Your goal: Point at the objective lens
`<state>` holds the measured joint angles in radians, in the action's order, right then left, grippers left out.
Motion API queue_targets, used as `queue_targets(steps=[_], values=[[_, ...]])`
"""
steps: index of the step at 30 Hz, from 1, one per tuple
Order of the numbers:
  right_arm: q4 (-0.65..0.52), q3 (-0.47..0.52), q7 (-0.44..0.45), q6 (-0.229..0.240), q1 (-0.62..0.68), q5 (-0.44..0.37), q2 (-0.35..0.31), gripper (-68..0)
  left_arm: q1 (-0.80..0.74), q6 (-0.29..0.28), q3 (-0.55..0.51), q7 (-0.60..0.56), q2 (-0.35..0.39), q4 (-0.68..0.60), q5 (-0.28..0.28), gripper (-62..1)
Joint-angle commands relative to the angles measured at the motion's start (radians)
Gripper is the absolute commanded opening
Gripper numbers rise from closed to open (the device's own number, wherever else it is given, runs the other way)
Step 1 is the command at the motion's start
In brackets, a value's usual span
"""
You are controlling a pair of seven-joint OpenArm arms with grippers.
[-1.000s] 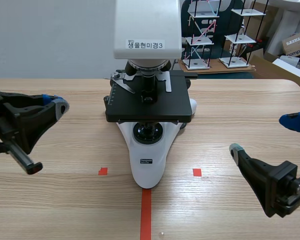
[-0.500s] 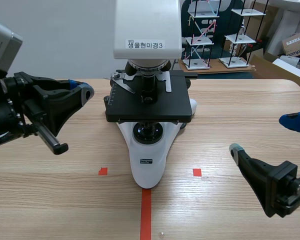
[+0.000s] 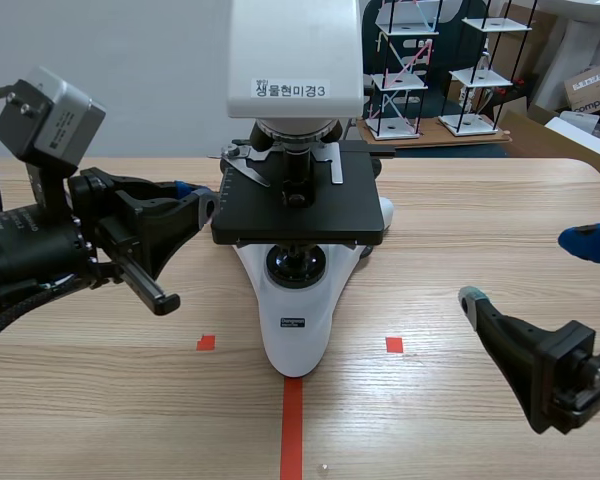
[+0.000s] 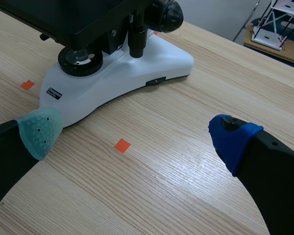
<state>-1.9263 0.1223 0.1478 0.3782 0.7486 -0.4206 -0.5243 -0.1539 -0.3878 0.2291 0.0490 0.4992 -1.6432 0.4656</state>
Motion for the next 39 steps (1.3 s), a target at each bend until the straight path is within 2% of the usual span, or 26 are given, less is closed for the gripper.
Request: queue_targets(steps=[1,14,39], values=[[-0.005,0.001,0.015,-0.003,0.002,-0.014,-0.014,-0.4,0.008,0.000,0.003,-0.014,-0.006,-0.019,0.016,-59.0],[-0.005,0.001,0.015,-0.003,0.002,-0.014,-0.016,-0.4,0.055,0.000,0.008,-0.017,-0.019,-0.018,0.018,-59.0],[-0.005,0.001,0.015,-0.003,0.002,-0.014,-0.016,-0.4,0.055,0.000,0.008,-0.010,-0.019,-0.018,0.018,-59.0]])
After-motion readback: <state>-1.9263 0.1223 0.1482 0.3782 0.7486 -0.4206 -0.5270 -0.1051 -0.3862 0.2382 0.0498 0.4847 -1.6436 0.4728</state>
